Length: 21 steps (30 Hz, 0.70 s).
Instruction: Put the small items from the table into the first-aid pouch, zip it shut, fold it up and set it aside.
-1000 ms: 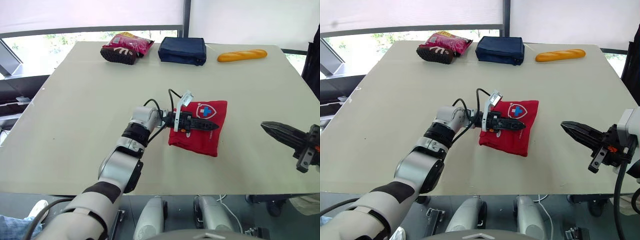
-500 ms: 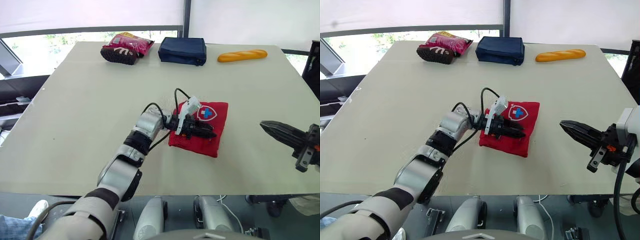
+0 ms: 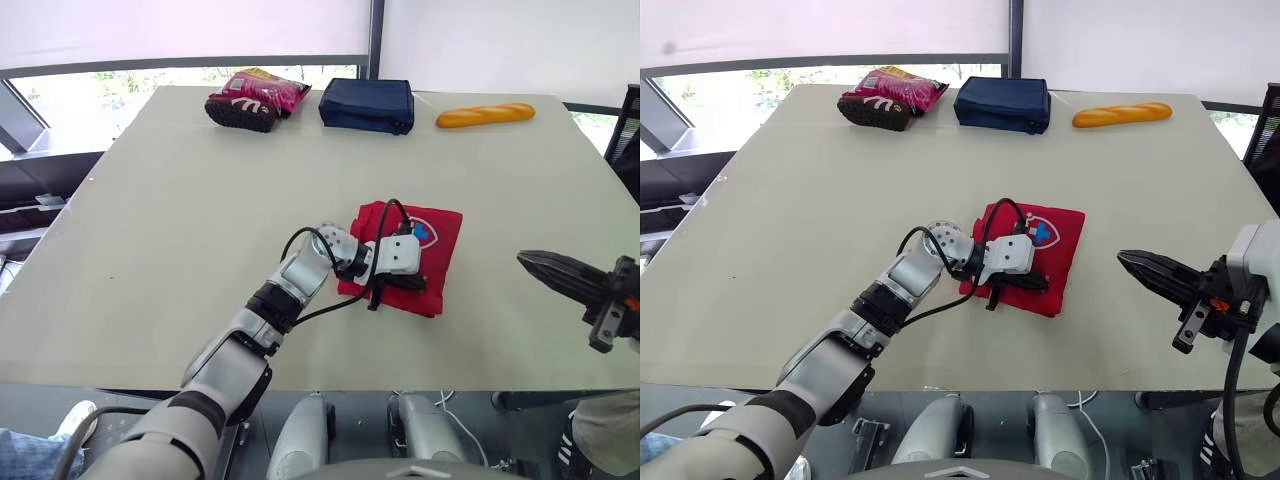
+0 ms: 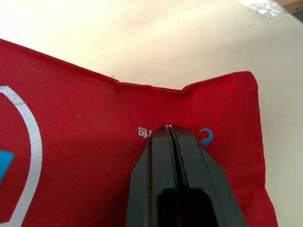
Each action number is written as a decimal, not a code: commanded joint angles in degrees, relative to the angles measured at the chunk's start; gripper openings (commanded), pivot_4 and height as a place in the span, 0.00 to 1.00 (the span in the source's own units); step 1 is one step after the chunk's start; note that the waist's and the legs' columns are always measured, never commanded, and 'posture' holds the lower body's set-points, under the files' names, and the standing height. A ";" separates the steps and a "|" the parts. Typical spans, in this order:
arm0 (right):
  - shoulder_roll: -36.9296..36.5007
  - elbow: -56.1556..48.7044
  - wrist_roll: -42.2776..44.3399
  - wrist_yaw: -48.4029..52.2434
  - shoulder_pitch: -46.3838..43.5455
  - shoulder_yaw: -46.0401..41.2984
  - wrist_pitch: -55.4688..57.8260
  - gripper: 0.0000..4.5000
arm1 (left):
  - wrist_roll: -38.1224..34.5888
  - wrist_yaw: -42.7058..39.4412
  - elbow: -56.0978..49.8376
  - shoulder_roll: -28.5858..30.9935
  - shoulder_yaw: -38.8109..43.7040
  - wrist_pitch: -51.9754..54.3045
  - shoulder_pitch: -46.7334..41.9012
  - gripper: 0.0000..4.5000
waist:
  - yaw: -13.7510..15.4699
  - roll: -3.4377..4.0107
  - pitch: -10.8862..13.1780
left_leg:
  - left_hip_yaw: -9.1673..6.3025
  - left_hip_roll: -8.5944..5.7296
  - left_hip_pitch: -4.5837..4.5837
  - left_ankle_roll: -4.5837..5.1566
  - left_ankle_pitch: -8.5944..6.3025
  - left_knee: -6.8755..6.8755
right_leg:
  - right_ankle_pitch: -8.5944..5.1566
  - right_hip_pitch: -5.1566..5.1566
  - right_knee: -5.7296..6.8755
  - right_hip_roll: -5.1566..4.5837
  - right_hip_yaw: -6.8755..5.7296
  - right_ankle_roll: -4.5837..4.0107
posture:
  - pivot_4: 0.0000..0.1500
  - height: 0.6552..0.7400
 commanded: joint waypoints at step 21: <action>0.11 8.62 -20.54 11.44 5.30 2.03 -13.50 0.00 | -8.13 -5.88 -7.35 2.24 6.86 12.19 3.26 0.02 | -0.52 0.07 -0.58 | 0.00 0.10 -0.01 0.00 -0.01 -0.13 | -0.02 -0.07 -0.13 0.08 -0.06 -0.01 | 1.00 0.69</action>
